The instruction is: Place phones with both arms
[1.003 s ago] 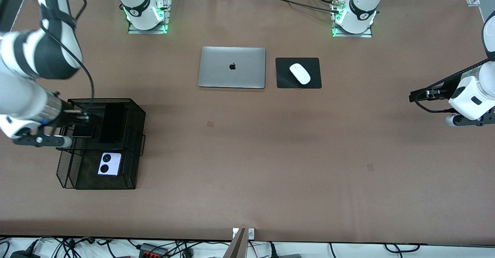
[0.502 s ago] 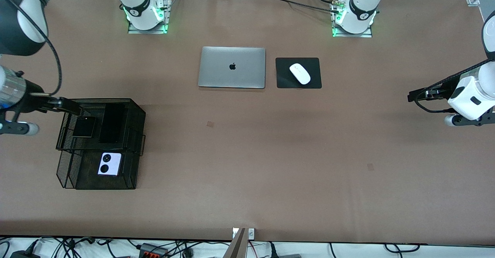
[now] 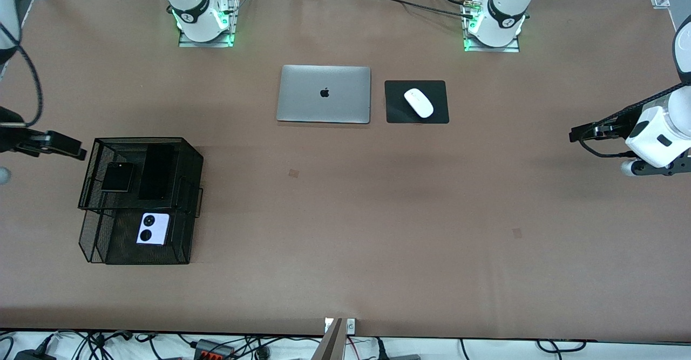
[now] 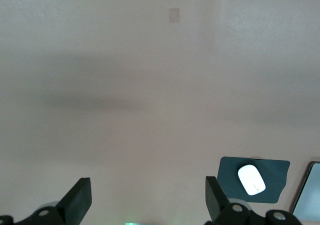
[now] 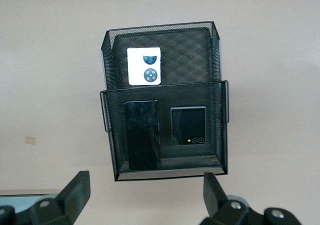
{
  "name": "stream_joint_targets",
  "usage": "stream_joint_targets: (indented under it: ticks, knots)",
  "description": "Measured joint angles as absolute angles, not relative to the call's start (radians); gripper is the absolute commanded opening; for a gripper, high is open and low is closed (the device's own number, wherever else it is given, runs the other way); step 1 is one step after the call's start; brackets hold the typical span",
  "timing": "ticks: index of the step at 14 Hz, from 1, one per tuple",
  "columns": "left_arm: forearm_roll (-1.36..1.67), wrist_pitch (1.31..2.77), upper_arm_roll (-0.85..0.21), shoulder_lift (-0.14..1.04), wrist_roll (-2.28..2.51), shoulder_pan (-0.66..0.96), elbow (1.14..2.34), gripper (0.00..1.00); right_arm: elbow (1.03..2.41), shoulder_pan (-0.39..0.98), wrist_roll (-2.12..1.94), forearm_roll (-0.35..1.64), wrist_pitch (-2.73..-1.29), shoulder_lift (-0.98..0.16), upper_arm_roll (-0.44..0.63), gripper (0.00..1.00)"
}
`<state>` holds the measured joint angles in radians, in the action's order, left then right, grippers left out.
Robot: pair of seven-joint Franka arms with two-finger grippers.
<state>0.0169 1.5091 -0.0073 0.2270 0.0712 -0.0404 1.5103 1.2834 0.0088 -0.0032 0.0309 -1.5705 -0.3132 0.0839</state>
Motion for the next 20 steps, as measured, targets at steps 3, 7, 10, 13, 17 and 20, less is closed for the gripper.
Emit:
stream_joint_targets:
  ticks: [3, 7, 10, 13, 17, 20]
  knots:
    - [0.017, 1.509, -0.007, 0.227, 0.071, -0.041, 1.51, 1.0, 1.321, 0.005, -0.007, 0.005, -1.567, -0.275, 0.078, 1.0]
    - [0.017, 1.509, -0.007, 0.227, 0.071, -0.041, 1.511, 1.0, 1.513, 0.005, -0.007, -0.005, -1.621, -0.142, 0.072, 1.0]
    - [0.017, 1.509, -0.008, 0.227, 0.071, -0.04, 1.511, 1.0, 1.598, 0.005, -0.007, -0.005, -1.653, -0.079, 0.071, 1.0]
    - [0.017, 1.509, -0.008, 0.227, 0.071, -0.04, 1.511, 1.0, 1.609, 0.005, -0.008, -0.006, -1.664, -0.069, 0.067, 1.0]
    - [0.017, 1.509, -0.008, 0.227, 0.069, -0.04, 1.511, 1.0, 1.608, 0.005, -0.011, -0.006, -1.678, -0.069, 0.06, 1.0]
    - [0.017, 1.509, -0.009, 0.227, 0.066, -0.04, 1.511, 1.0, 1.608, 0.006, -0.012, -0.006, -1.678, -0.066, 0.055, 1.0]
